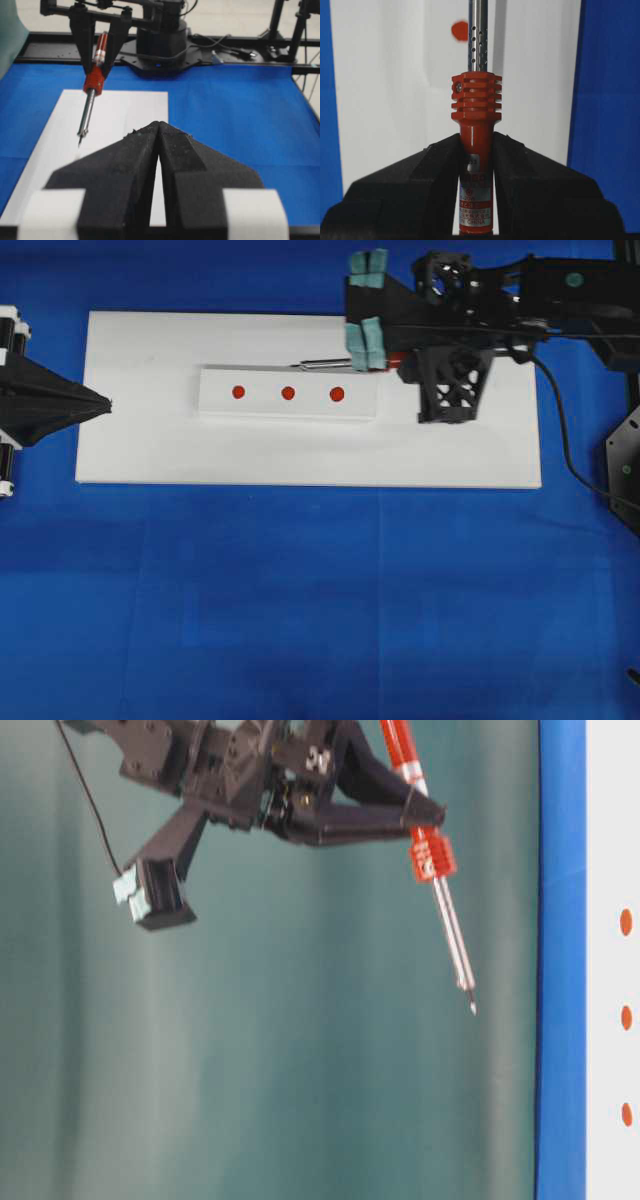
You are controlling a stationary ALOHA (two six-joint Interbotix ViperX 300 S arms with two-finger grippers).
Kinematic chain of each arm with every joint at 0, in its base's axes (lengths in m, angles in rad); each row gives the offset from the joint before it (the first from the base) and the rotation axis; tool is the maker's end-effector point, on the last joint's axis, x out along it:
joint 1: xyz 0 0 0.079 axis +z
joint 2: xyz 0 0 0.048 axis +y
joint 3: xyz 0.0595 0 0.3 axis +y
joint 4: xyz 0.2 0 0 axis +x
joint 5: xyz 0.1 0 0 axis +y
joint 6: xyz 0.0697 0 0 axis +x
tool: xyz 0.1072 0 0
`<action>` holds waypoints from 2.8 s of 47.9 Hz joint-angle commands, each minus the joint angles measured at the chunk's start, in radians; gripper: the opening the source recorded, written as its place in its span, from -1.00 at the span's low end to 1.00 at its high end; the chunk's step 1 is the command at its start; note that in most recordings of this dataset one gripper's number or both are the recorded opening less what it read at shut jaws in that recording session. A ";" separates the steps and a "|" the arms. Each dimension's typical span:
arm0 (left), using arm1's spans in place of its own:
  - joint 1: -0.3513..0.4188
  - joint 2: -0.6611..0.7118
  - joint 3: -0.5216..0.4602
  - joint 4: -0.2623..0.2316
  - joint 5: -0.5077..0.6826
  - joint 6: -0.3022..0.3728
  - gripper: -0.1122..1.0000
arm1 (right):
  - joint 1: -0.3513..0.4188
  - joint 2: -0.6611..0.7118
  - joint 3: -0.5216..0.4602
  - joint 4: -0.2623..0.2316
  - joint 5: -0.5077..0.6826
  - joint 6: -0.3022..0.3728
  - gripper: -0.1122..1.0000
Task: Touch the tip of the soldering iron to the mark.
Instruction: 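Lower the iron tip onto the middle red dot, then hold the iron tip against the middle red dot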
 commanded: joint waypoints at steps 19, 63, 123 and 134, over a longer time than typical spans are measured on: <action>0.002 0.005 -0.011 0.003 -0.009 -0.005 -0.79 | 0.002 -0.031 0.015 -0.002 -0.014 0.003 -0.68; 0.002 0.005 -0.011 0.003 -0.009 -0.005 -0.79 | -0.011 0.193 0.040 -0.003 -0.178 -0.002 -0.68; 0.002 0.006 -0.011 0.003 -0.009 -0.005 -0.79 | -0.011 0.209 0.040 -0.003 -0.179 -0.002 -0.68; 0.002 0.006 -0.011 0.003 -0.009 -0.005 -0.79 | -0.011 0.209 0.040 -0.003 -0.181 -0.002 -0.68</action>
